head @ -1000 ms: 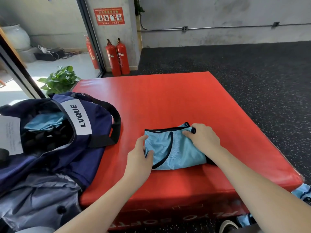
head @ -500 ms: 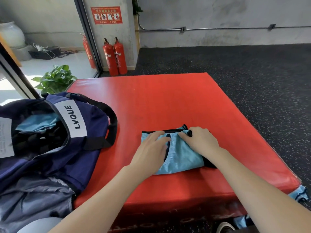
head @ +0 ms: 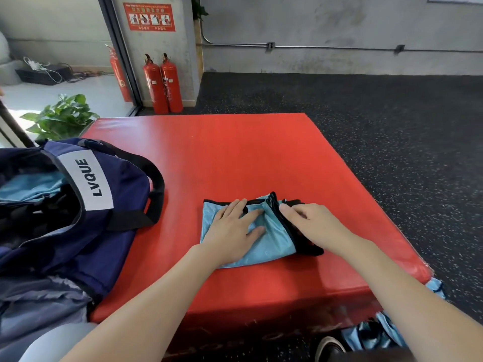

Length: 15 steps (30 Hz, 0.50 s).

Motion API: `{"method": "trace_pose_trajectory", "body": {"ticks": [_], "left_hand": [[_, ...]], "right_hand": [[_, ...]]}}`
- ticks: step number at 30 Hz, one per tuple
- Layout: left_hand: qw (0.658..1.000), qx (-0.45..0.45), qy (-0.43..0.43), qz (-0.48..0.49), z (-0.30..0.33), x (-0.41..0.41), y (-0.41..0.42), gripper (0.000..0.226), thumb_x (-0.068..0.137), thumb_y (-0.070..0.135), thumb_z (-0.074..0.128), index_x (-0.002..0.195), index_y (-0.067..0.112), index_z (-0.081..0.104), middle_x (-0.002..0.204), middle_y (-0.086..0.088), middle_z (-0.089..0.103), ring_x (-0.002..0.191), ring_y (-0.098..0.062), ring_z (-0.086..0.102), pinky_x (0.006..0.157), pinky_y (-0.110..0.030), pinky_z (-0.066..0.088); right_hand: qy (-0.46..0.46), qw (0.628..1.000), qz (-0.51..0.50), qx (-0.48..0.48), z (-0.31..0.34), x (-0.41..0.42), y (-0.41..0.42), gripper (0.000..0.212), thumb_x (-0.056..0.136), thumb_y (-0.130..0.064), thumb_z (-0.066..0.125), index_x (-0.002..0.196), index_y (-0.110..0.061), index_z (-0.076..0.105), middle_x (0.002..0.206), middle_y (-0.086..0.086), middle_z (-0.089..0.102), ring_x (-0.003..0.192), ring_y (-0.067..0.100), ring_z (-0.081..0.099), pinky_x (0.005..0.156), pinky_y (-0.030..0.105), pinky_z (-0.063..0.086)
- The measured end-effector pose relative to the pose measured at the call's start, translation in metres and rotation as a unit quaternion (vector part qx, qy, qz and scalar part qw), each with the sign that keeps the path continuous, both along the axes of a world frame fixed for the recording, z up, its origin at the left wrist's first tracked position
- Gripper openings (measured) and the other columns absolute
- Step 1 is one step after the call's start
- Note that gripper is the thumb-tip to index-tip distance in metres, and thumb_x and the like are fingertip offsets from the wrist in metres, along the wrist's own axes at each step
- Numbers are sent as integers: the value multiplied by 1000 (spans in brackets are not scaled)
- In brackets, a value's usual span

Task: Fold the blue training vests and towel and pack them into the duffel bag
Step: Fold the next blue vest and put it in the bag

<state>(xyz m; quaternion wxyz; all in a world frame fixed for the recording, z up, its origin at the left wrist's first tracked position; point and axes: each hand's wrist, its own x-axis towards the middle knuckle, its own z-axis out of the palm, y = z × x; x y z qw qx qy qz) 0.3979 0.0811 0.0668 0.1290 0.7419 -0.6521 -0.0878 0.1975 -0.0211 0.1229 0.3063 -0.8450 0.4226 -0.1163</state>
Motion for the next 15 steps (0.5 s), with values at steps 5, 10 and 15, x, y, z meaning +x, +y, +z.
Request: {"method": "trace_pose_trajectory", "body": {"ticks": [5, 10, 15], "left_hand": [[998, 8, -44, 32, 4, -3, 0, 57, 98, 69, 29, 151, 47, 29, 165, -4, 21, 153, -24, 11, 122, -47, 8], [990, 19, -100, 100, 13, -9, 3, 62, 93, 74, 30, 147, 44, 38, 143, -1, 46, 130, -27, 40, 106, -49, 29], [974, 43, -165, 150, 34, -15, 20, 59, 95, 73, 28, 119, 31, 61, 112, -3, 60, 102, -28, 57, 85, -41, 37]], "right_hand": [[7, 999, 9, -50, 1, -22, 5, 56, 88, -79, 43, 71, -29, 61, 63, 1, 63, 64, 18, 64, 67, 42, 53], [43, 984, -41, -166, 5, -27, 20, 35, 92, -66, 52, 85, -34, 64, 74, -16, 66, 76, 10, 63, 73, 35, 52], [13, 983, -43, -180, 6, -19, 37, 23, 94, -53, 56, 89, -31, 59, 76, -15, 63, 76, 8, 59, 68, 33, 47]]}}
